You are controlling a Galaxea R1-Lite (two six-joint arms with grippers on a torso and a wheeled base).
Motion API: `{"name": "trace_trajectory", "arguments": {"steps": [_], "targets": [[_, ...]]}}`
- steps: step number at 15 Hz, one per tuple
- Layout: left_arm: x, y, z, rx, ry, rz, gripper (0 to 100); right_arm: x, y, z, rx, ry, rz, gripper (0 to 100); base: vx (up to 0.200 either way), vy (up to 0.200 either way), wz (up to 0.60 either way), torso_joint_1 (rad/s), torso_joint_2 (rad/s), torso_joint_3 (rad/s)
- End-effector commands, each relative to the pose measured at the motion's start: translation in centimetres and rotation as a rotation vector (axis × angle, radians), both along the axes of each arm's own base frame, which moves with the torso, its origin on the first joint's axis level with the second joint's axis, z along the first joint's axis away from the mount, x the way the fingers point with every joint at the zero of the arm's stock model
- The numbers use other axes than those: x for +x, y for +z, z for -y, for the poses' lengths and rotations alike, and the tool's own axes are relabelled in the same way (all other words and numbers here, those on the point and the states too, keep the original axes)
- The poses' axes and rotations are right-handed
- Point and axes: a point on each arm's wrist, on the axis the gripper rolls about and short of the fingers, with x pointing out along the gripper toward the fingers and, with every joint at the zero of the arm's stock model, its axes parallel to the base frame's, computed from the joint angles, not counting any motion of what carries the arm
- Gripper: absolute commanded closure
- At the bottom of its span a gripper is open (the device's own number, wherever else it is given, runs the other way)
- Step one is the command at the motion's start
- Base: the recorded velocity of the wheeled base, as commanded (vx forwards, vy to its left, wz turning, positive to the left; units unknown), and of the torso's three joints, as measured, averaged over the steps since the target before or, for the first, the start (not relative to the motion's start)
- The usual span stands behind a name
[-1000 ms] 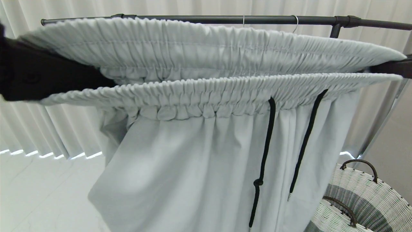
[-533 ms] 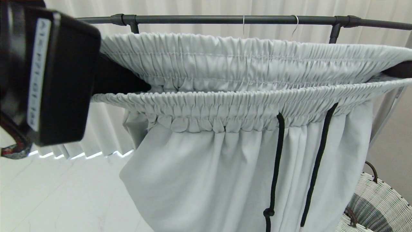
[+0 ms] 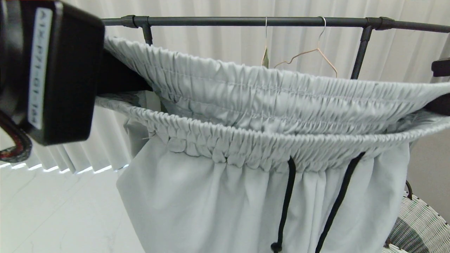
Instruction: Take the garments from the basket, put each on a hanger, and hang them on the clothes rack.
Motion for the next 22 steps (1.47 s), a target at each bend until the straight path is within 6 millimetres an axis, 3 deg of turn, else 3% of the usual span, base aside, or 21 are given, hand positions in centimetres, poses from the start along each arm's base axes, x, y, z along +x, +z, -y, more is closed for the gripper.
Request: {"name": "trace_trajectory", "arguments": {"steps": [1,6,9,12,14,16,19,22], "targets": [[0.1,0.0,0.0,0.001,0.007,0.0,100,-0.3,0.0,0.4,0.007,0.005,0.006,0,0.0,0.0,0.0,0.0,0.0,0.0],[1.1,-0.3,-0.2,0.036,0.138,0.046,100,-1.9,-0.3,1.4,0.025,0.1,0.01,0,0.0,0.0,0.0,0.0,0.0,0.0],[1.2,-0.4,-0.6,0.052,0.174,0.059,100,-1.7,-1.0,1.9,0.0,0.008,0.006,0,0.0,0.0,0.0,0.0,0.0,0.0],[0.0,-0.4,-3.7,0.065,0.177,0.076,100,0.4,-2.2,3.3,-0.121,-0.319,-0.059,0,0.0,0.0,0.0,0.0,0.0,0.0],[-0.4,-1.4,-6.0,0.116,0.215,0.071,100,0.9,-3.0,4.1,-0.165,-0.414,-0.097,0,0.0,0.0,0.0,0.0,0.0,0.0],[-2.3,-3.5,-10.1,0.145,0.249,0.06,100,1.4,-4.2,5.2,-0.221,-0.539,-0.091,0,0.0,0.0,0.0,0.0,0.0,0.0],[-3.4,-4.9,-12.4,0.162,0.302,0.068,100,2.1,-5.6,5.4,-0.258,-0.583,-0.062,0,0.0,0.0,0.0,0.0,0.0,0.0],[-3.6,-5.1,-12.9,0.166,0.324,0.081,100,2.6,-7.9,5.6,-0.3,-0.608,-0.027,0,0.0,0.0,0.0,0.0,0.0,0.0]]}}
